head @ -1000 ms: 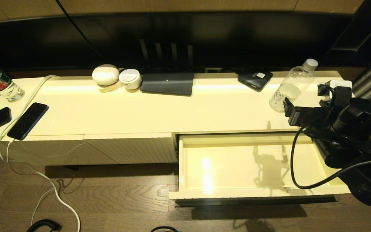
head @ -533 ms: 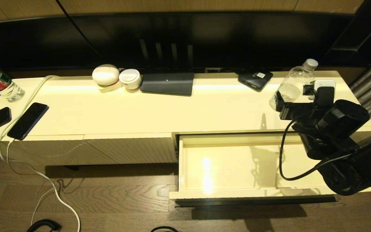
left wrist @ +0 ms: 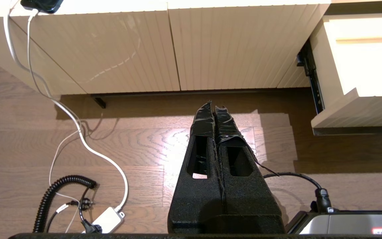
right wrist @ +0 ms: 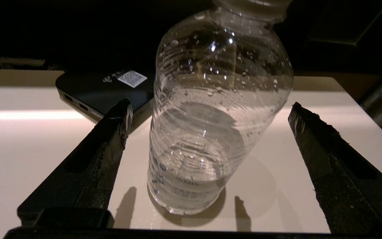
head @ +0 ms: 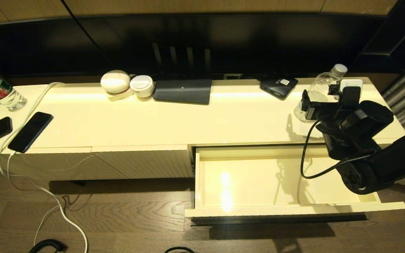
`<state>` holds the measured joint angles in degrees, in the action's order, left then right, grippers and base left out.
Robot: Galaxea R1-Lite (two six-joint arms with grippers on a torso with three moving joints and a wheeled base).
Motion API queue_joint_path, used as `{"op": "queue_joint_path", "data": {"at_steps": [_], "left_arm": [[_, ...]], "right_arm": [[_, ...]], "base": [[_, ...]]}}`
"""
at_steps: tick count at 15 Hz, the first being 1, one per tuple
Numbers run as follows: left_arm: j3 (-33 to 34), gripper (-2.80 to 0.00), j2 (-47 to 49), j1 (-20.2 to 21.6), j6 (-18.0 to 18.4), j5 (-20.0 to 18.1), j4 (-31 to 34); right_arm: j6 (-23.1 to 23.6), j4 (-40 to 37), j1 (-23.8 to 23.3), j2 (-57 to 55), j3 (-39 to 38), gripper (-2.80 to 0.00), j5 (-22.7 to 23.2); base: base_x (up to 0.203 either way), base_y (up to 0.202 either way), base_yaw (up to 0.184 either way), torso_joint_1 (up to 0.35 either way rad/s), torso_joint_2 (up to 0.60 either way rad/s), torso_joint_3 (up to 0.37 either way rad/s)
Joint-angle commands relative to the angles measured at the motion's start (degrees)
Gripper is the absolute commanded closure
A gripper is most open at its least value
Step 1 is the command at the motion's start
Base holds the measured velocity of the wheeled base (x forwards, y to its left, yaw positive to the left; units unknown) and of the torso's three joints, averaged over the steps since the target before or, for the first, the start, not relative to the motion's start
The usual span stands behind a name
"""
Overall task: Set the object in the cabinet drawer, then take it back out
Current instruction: Put the mineral water in the drawer
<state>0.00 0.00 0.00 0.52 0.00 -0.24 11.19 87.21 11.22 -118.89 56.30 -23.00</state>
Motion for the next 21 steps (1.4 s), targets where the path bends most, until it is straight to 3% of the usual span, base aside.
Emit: {"op": "queue_joint_path", "data": {"at_steps": [1, 15, 19, 20, 21], "left_arm": [[0.09, 0.00, 0.00, 0.00, 0.00, 0.09, -0.02], [0.09, 0.00, 0.00, 0.00, 0.00, 0.09, -0.02], [0.09, 0.00, 0.00, 0.00, 0.00, 0.09, -0.02], [0.09, 0.00, 0.00, 0.00, 0.00, 0.09, -0.02], [0.09, 0.00, 0.00, 0.00, 0.00, 0.09, -0.02]], "right_arm": [[0.26, 0.45, -0.26, -1.68, 3.07, -2.80, 0.35], [5.57, 0.45, -2.76, -10.35, 19.37, -2.80, 4.43], [6.83, 0.45, -3.66, -10.75, 20.78, -2.80, 4.63], [6.90, 0.45, -3.66, -10.83, 21.21, -1.56, 4.55], [6.91, 0.45, -3.66, -10.66, 20.94, 0.00, 4.56]], "base": [[0.000, 0.000, 0.000, 0.000, 0.00, 0.000], [0.000, 0.000, 0.000, 0.000, 0.00, 0.000], [0.000, 0.000, 0.000, 0.000, 0.00, 0.000], [0.000, 0.000, 0.000, 0.000, 0.00, 0.000], [0.000, 0.000, 0.000, 0.000, 0.00, 0.000]]}}
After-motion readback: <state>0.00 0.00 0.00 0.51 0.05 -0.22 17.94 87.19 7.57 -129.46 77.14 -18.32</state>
